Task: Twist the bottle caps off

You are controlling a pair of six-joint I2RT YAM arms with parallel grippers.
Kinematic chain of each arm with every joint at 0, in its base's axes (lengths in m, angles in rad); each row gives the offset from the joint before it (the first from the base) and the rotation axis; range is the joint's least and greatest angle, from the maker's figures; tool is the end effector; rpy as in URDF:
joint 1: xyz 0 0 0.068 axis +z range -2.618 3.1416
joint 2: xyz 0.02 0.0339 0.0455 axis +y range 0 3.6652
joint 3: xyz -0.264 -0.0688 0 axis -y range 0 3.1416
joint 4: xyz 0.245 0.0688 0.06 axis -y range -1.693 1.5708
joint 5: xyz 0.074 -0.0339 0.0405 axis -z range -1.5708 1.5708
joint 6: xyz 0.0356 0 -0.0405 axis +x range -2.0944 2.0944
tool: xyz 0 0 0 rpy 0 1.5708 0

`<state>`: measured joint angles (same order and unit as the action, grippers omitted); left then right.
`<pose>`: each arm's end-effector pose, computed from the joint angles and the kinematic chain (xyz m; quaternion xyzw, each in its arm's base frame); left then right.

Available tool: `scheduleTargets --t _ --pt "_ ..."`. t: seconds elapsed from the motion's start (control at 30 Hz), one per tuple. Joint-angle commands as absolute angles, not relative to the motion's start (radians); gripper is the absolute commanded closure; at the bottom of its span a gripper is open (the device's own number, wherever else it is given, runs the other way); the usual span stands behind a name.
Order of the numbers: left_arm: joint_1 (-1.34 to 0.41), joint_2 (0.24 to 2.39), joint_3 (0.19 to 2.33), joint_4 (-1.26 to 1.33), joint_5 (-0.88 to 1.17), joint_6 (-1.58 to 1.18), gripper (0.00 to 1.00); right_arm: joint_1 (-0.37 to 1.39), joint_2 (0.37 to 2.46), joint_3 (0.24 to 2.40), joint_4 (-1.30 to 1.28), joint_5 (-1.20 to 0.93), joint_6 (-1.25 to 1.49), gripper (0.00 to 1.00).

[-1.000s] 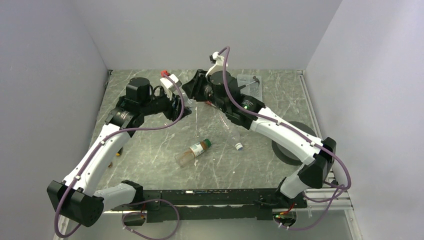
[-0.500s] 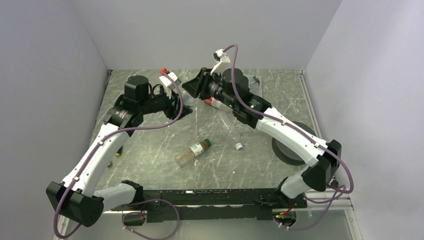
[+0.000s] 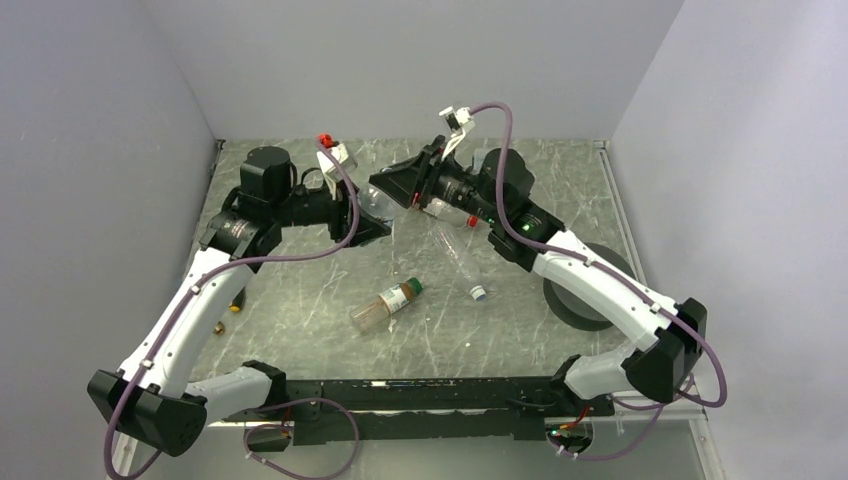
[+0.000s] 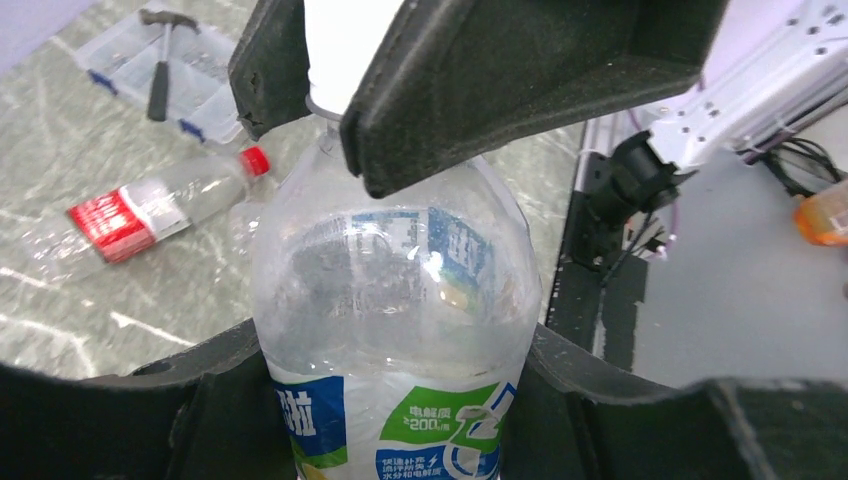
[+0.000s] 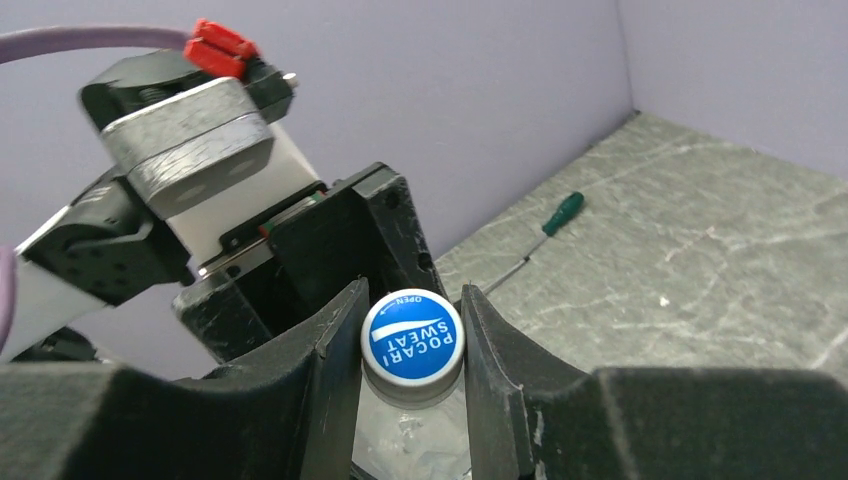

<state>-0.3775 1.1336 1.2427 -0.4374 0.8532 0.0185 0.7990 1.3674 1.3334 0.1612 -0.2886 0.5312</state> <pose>0.2108 -0.1125 0.4076 0.3818 0.6784 -0.4257 0.4613 0.2165 0.2370 0.4374 -0.1943 0.6336 0.5332 0.5259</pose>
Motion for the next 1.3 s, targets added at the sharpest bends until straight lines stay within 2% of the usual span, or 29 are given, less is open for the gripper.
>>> scheduleTargets --t 0.0,0.1,0.13,0.17,0.2,0.23,0.27,0.4,0.47,0.57,0.73,0.97,1.27 --pt "-0.379 1.121 1.290 -0.385 1.013 -0.047 0.76 0.815 1.313 1.315 0.327 -0.509 0.513 1.00" --pt "-0.379 1.121 1.295 -0.396 1.036 -0.039 0.78 0.812 1.307 1.326 0.304 -0.510 0.503 0.98" --pt "-0.379 1.121 1.296 -0.402 1.029 -0.031 0.78 0.812 1.304 1.333 0.282 -0.485 0.495 0.90" --pt "-0.379 1.120 1.298 -0.411 1.017 -0.019 0.78 0.812 1.300 1.340 0.258 -0.446 0.489 0.72" --pt "-0.379 1.119 1.301 -0.419 0.984 -0.013 0.78 0.813 1.289 1.343 0.234 -0.395 0.485 0.44" --pt "-0.379 1.118 1.300 -0.423 0.958 0.026 0.78 0.813 1.281 1.348 0.214 -0.353 0.480 0.28" --pt "-0.379 1.114 1.298 -0.421 0.932 0.040 0.78 0.815 1.275 1.358 0.183 -0.299 0.480 0.17" --pt "-0.379 1.111 1.299 -0.420 0.811 0.082 0.77 0.834 1.288 1.429 0.037 -0.094 0.483 0.04" --pt "-0.379 1.112 1.302 -0.423 0.763 0.097 0.78 0.845 1.303 1.467 -0.043 -0.014 0.495 0.06" --pt "-0.379 1.104 1.290 -0.411 0.722 0.115 0.77 0.851 1.329 1.500 -0.098 0.040 0.521 0.15" --pt "-0.379 1.102 1.269 -0.385 0.696 0.110 0.78 0.853 1.352 1.508 -0.084 0.029 0.546 0.26" --pt "-0.380 1.106 1.255 -0.374 0.686 0.109 0.78 0.855 1.406 1.550 -0.064 0.005 0.565 0.34" --pt "-0.379 1.111 1.243 -0.366 0.708 0.106 0.77 0.856 1.446 1.578 -0.022 -0.017 0.586 0.55"
